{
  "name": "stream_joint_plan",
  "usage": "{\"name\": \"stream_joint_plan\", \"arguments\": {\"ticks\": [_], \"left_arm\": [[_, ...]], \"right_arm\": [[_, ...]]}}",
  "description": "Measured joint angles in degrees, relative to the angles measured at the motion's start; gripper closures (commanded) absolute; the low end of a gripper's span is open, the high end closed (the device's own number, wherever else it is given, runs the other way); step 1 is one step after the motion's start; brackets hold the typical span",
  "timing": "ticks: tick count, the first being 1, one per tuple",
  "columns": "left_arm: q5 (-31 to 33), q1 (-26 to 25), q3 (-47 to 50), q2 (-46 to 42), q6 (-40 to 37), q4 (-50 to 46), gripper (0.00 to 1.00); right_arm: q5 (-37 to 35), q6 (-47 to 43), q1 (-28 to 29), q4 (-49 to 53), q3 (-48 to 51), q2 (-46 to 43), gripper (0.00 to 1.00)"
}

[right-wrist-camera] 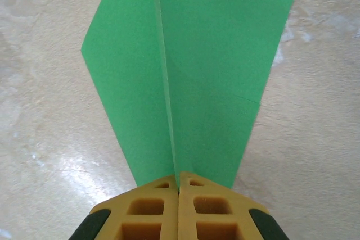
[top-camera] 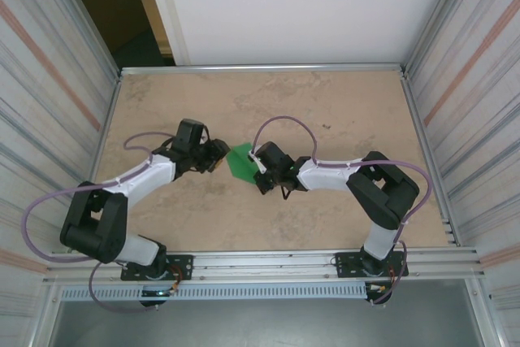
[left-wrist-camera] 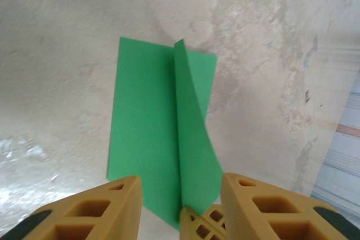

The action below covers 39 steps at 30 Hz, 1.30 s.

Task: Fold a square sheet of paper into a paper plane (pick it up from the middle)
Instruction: Fourth fold the wing at the center of the table.

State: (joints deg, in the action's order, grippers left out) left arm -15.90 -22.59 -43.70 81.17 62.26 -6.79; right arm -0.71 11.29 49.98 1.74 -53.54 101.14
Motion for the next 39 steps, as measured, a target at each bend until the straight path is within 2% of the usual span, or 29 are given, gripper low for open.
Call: {"name": "stream_joint_plan", "arguments": {"ticks": [7, 16, 20, 39], "left_arm": [[-3.2, -1.0, 6.1, 1.7, -0.2, 6.0, 0.7], [-5.7, -4.9, 5.8, 6.6, -1.9, 11.4, 0.75], [-5.7, -5.7, 4.7, 9.1, -2.5, 11.3, 0.8], [-5.1, -5.8, 2.8, 12.4, -3.6, 6.8, 0.86]], "right_arm": [[9.3, 1.4, -3.5, 0.0, 0.0, 0.0, 0.99], [18.7, 3.3, -6.6, 1.7, -0.7, 0.1, 0.99], [20.3, 3.3, -6.6, 2.8, -1.9, 0.7, 0.99], [24.2, 3.7, -6.6, 6.6, -4.5, 4.4, 0.99]]}}
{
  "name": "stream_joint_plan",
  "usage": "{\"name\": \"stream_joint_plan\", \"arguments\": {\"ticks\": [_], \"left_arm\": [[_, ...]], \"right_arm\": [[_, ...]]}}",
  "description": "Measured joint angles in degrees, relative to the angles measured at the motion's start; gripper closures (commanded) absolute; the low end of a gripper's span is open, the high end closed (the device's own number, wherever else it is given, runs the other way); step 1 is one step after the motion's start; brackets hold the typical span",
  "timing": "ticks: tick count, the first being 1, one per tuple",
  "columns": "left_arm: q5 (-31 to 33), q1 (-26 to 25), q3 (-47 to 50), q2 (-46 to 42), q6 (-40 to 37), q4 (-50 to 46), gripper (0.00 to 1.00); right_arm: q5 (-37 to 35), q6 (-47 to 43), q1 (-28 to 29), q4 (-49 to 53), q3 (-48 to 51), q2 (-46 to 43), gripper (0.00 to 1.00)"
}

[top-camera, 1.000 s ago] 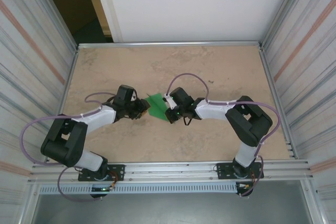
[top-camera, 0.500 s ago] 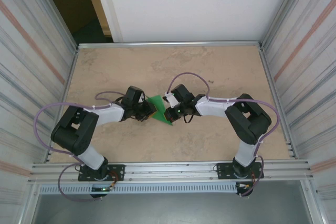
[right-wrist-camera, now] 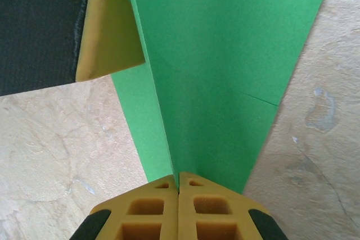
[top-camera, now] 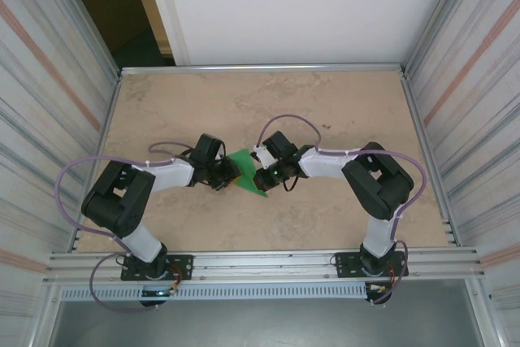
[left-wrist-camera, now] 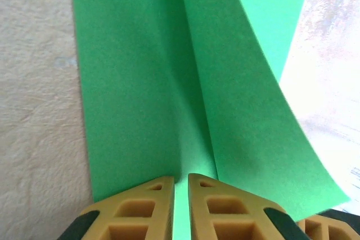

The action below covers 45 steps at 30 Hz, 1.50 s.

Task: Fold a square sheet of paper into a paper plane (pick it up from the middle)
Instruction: Fourth fold the wing at the center of the table.

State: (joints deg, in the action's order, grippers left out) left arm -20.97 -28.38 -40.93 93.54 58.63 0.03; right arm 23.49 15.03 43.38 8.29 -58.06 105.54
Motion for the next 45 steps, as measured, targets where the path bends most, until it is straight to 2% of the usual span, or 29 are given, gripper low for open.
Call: {"name": "stream_joint_plan", "arguments": {"ticks": [29, 39, 45], "left_arm": [[0.0, 0.0, -0.3, 0.3, -1.2, -0.8, 0.84], [0.0, 0.0, -0.4, 0.1, -2.5, 0.7, 0.75], [-0.3, -0.3, 1.2, -1.4, -3.4, 6.0, 0.69]], "right_arm": [[11.7, 7.7, -5.0, -3.3, 0.6, 3.3, 0.98], [15.3, 10.4, -6.4, -7.1, 2.4, 3.4, 0.97], [15.8, 10.6, -6.8, -7.7, 2.8, 3.9, 0.97]]}}
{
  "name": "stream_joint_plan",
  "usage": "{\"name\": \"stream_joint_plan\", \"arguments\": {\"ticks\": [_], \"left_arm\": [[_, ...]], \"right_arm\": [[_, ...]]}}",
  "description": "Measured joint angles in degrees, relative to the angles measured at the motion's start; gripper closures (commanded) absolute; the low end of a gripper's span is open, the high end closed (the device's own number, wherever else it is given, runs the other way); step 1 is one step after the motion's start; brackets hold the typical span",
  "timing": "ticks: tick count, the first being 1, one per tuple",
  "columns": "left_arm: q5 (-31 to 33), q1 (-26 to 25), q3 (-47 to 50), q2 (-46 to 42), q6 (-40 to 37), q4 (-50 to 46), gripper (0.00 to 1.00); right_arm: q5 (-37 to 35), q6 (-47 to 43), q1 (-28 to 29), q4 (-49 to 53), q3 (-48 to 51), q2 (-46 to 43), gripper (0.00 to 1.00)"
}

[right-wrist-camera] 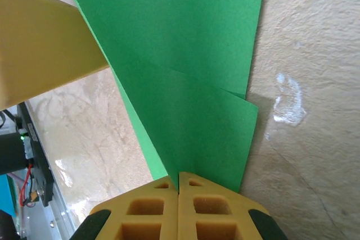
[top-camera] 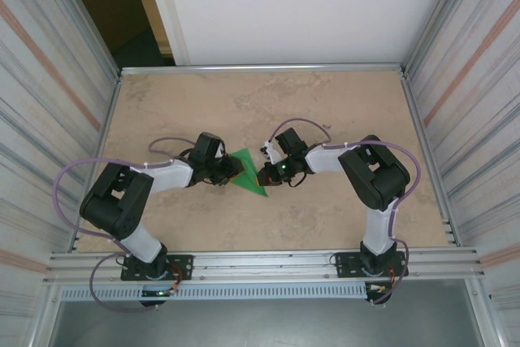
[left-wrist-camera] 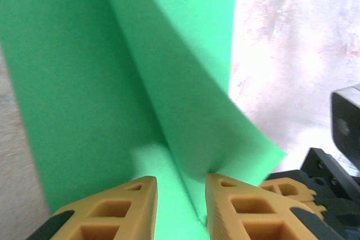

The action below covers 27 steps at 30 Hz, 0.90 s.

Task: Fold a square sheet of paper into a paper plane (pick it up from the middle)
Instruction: Fourth fold the wing at the center of the table.

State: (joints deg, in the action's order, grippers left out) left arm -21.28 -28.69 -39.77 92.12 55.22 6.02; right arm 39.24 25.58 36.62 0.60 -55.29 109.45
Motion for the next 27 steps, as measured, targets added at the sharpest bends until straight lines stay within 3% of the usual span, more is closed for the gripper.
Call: {"name": "stream_joint_plan", "arguments": {"ticks": [13, 27], "left_arm": [[-0.1, -1.1, 1.1, 0.8, -0.6, 3.2, 0.59], [0.9, -1.8, -3.0, 3.0, -0.5, -2.7, 0.5]], "right_arm": [[0.4, 1.0, -0.2, -0.8, 0.3, 0.1, 0.97], [1.2, 1.4, -0.7, -1.9, 0.9, 0.4, 0.94]]}}
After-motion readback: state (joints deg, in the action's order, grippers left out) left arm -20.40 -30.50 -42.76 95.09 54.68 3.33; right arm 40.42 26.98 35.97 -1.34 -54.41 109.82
